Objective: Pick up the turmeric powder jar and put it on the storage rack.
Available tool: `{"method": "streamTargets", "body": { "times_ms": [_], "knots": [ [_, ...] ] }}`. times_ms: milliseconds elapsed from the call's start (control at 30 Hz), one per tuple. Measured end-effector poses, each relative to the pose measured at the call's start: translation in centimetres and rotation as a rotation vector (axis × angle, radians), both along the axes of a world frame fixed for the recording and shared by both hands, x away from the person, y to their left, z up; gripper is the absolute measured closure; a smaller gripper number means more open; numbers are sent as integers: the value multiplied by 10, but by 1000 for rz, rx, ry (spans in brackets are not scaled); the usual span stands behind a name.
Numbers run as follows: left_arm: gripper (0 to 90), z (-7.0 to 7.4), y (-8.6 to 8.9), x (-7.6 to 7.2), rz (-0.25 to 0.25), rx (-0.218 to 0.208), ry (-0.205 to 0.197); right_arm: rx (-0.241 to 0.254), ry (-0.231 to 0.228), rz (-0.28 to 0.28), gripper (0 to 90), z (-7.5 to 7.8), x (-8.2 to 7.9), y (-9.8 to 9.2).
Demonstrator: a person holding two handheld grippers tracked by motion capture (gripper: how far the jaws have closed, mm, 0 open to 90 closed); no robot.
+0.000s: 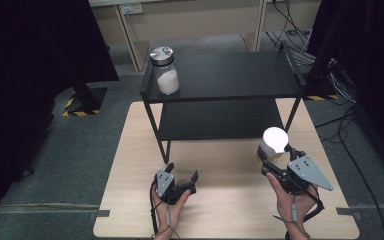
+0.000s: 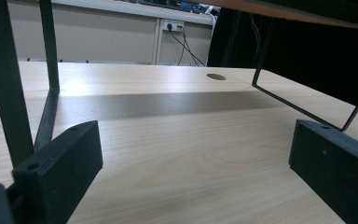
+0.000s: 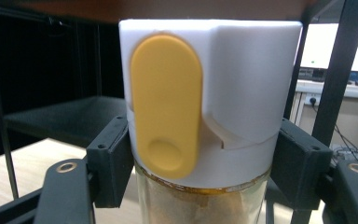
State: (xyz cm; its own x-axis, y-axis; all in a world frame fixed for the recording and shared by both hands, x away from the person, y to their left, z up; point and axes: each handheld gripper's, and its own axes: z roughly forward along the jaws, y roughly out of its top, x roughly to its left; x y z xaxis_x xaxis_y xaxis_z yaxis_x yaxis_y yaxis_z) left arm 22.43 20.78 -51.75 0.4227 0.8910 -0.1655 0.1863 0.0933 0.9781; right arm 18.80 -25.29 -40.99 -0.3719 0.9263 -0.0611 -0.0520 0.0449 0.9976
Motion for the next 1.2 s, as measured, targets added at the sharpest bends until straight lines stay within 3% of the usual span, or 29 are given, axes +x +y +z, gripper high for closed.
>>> {"method": "streamTargets", "body": {
  "times_ms": [600, 1200],
  "knots": [
    [21, 0, -1, 0, -1, 2, -2, 4, -117, -24, 307, 60, 4, 3],
    [21, 0, 0, 0, -1, -1, 0, 20, -161, -37, 308, 99, 16, 11]
  ]
}}
